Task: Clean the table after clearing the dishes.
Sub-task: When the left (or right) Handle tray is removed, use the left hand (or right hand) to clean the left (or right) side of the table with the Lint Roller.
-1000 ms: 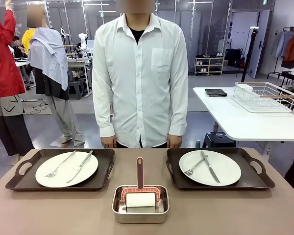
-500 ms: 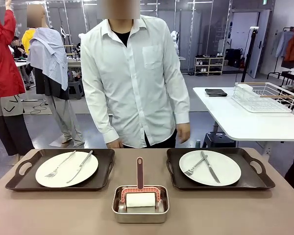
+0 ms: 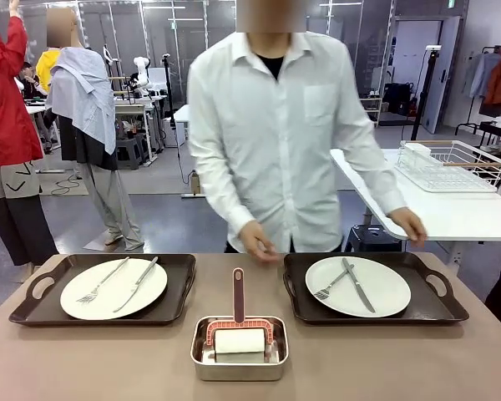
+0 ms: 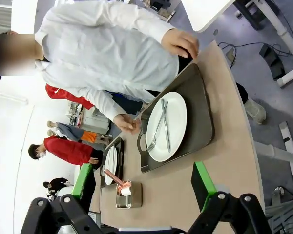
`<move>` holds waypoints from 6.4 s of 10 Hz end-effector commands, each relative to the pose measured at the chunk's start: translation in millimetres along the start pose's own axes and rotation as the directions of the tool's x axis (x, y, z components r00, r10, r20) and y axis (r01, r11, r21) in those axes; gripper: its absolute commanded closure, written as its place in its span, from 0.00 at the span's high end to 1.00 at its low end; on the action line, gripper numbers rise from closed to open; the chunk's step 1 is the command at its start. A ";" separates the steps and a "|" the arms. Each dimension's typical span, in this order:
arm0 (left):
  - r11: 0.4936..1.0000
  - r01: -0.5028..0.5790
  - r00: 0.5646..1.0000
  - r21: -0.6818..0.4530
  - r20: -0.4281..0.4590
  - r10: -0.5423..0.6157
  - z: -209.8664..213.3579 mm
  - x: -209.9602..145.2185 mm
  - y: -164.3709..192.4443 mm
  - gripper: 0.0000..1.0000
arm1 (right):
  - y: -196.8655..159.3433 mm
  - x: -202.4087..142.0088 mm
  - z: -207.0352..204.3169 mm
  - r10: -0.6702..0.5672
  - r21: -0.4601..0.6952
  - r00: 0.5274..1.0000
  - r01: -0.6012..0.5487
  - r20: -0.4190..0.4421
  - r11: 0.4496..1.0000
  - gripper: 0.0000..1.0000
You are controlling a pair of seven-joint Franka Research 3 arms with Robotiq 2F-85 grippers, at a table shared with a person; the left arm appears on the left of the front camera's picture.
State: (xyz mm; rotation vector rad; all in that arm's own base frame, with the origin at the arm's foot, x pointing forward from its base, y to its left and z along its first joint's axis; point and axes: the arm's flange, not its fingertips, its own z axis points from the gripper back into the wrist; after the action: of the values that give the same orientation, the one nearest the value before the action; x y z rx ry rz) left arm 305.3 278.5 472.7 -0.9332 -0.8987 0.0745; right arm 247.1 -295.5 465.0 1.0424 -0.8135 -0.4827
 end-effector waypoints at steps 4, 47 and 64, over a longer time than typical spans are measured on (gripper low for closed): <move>1.000 0.008 1.000 0.004 -0.006 -0.008 3.6 1.8 -0.7 1.00 | 0.7 -1.7 0.8 0.021 0.015 1.000 -0.021 0.010 1.000 1.00; 1.000 0.008 1.000 0.004 -0.006 -0.008 3.6 1.8 -0.7 1.00 | 246.1 -188.1 -556.0 0.671 0.700 -0.319 -0.572 -0.670 0.427 1.00; 1.000 0.008 1.000 0.004 -0.006 -0.008 3.6 1.8 -0.7 1.00 | 244.4 -341.0 -681.9 0.391 0.774 -0.693 -0.401 -0.606 0.490 1.00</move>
State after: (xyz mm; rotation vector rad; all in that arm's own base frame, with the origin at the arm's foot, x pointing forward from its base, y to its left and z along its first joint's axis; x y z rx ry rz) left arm 305.7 278.2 473.1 -0.9293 -0.8963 0.0737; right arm 555.8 426.3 380.2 0.4005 0.4125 1.5042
